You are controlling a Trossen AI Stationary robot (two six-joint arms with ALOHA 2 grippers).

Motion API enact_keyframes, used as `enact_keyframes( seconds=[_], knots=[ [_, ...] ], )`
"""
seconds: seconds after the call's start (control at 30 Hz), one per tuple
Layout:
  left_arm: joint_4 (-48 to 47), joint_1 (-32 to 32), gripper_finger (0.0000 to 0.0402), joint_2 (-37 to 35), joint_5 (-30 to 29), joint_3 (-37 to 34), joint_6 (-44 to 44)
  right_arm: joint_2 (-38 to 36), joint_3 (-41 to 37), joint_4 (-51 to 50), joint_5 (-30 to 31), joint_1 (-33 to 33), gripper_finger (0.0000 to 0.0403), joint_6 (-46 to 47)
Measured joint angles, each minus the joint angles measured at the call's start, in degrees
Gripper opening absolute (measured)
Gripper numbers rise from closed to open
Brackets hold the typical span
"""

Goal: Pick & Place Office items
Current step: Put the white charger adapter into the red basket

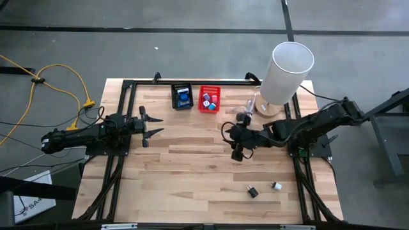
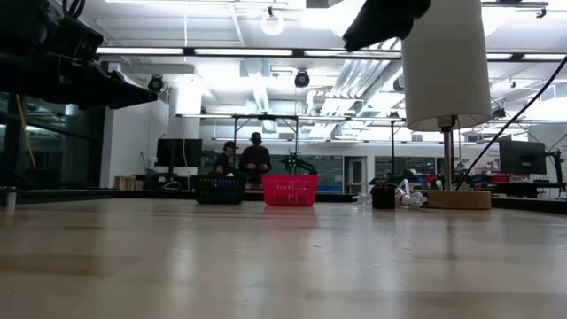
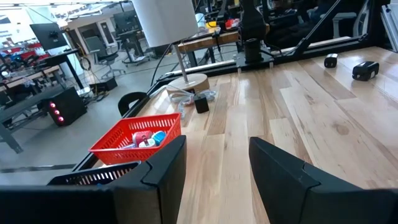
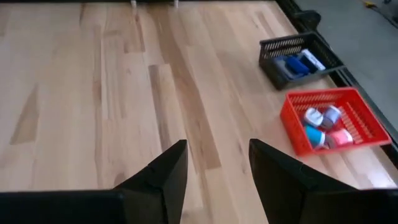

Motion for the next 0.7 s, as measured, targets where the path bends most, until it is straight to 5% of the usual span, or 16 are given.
enact_keyframes(
  seconds=[0.27,0.7],
  knots=[
    [0.0,0.0,0.0167,0.0,0.0,0.0,0.0,0.0,3.9,-14.2,-1.4,4.1,0.0159,14.4],
    [0.0,0.0,0.0167,0.0,0.0,0.0,0.0,0.0,3.9,-29.3,-14.6,11.5,0.0159,38.1]
  ],
)
